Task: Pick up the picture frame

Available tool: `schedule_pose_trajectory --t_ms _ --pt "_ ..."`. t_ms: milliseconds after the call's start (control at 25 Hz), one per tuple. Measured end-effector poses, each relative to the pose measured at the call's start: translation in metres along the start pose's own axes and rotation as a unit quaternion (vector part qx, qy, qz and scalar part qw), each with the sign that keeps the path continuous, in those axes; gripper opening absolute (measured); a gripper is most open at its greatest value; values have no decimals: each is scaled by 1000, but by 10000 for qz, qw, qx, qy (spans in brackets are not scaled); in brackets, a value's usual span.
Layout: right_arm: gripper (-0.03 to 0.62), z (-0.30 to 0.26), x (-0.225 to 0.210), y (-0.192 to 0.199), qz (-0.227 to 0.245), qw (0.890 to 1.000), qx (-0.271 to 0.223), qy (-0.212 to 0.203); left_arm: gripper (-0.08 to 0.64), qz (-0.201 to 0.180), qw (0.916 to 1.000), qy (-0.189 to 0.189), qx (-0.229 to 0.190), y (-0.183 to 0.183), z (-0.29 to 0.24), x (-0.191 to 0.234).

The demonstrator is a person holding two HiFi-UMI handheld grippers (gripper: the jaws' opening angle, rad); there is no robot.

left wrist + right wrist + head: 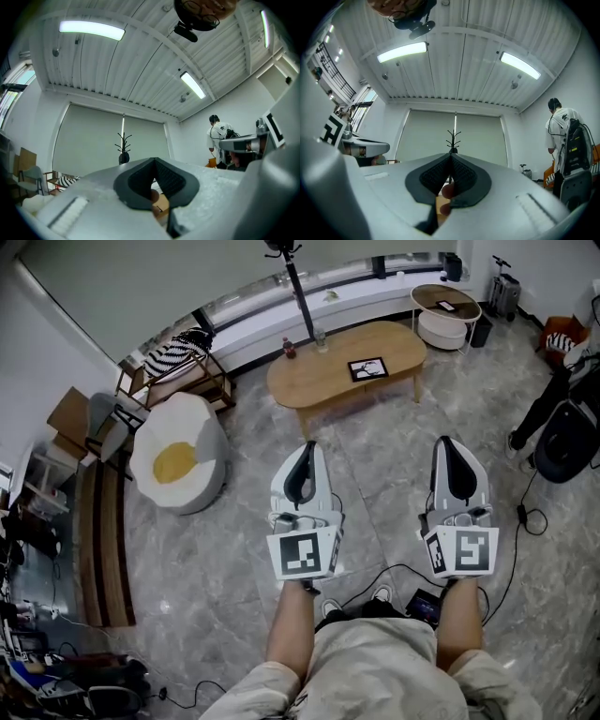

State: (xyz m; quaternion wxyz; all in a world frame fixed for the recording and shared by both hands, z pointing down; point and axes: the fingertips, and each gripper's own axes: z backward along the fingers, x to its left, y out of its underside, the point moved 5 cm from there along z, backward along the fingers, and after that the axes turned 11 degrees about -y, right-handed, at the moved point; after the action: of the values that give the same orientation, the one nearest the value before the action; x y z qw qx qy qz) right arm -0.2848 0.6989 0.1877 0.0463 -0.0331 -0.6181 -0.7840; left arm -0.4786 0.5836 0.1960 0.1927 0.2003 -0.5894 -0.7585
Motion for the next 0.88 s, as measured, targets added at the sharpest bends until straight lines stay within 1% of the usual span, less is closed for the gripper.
schedule_pose_trajectory --t_ms 160,360,520,640,800,880 --pt "0 11 -24 5 -75 10000 38 -1 6 -3 9999 1 103 4 -4 -28" --pt "0 13 -46 4 -207 9998 72 27 6 -39 9998 62 181 3 -13 -48" --pt "0 16 -50 4 -216 9998 44 5 6 -15 9999 15 136 -1 -13 -54" --pt "0 15 -51 7 -221 9998 28 -13 6 -102 9999 -37 60 -3 -18 -52" --pt "0 6 -49 11 -161 9998 53 -124 6 135 9998 -112 94 4 -23 -50" --pt "0 -1 -49 16 -135 9997 63 -191 6 123 9999 -90 71 10 -28 -50"
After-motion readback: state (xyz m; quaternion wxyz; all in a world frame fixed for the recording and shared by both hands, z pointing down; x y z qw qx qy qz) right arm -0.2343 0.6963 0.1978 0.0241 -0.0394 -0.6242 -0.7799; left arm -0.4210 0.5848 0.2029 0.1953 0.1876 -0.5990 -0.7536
